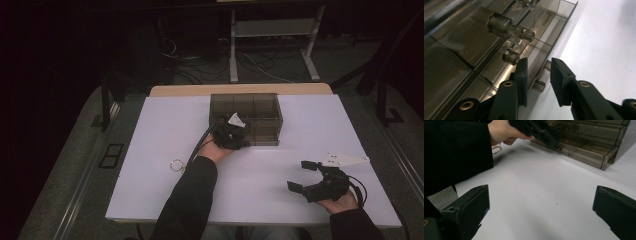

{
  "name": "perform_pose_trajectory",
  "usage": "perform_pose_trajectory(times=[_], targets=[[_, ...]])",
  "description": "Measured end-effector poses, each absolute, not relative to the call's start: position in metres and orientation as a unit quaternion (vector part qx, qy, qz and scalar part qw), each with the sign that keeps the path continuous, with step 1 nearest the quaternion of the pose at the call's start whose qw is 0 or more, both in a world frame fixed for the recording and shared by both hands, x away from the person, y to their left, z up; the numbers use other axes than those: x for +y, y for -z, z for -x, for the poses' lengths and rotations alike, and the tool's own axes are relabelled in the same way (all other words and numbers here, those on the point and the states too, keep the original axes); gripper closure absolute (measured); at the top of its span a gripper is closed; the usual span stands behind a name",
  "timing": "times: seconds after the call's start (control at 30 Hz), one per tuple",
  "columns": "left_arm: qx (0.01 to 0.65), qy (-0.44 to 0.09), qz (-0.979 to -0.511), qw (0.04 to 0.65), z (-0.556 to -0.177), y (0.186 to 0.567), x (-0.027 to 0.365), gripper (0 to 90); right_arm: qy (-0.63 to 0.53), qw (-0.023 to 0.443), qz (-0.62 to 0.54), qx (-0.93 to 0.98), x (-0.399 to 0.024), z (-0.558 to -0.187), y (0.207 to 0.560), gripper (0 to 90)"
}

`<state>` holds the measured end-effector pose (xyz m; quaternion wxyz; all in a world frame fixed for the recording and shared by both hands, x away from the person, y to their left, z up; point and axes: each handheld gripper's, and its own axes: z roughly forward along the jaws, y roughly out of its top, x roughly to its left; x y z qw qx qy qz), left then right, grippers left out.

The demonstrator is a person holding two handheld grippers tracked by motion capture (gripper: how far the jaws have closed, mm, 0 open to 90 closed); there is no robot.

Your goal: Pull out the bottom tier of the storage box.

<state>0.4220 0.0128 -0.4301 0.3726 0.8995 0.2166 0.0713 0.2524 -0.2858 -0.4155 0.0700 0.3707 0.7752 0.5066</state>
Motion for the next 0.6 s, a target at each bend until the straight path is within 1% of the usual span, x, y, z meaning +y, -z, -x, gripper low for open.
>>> perform_pose_trajectory(times=[0.13,0.3,0.33,0.6], targets=[[0.22,-0.061,-0.896,0.382,-0.4258,0.4316,0.0161,72.7,-0.515,0.067,-0.375,0.768,-0.2887,-0.2532,0.4154,0.2],[0.226,-0.047,-0.892,0.388,-0.4281,0.4324,0.0187,73.5,-0.515,0.067,-0.375,0.768,-0.2889,-0.2531,0.4154,0.2],[0.218,-0.05,-0.894,0.389,-0.4299,0.4321,0.0195,73.8,-0.515,0.068,-0.376,0.767,-0.2891,-0.253,0.4153,0.2],[0.225,-0.049,-0.89,0.393,-0.4267,0.4322,0.0192,75.1,-0.517,0.067,-0.379,0.765,-0.2898,-0.2526,0.4151,0.3]])
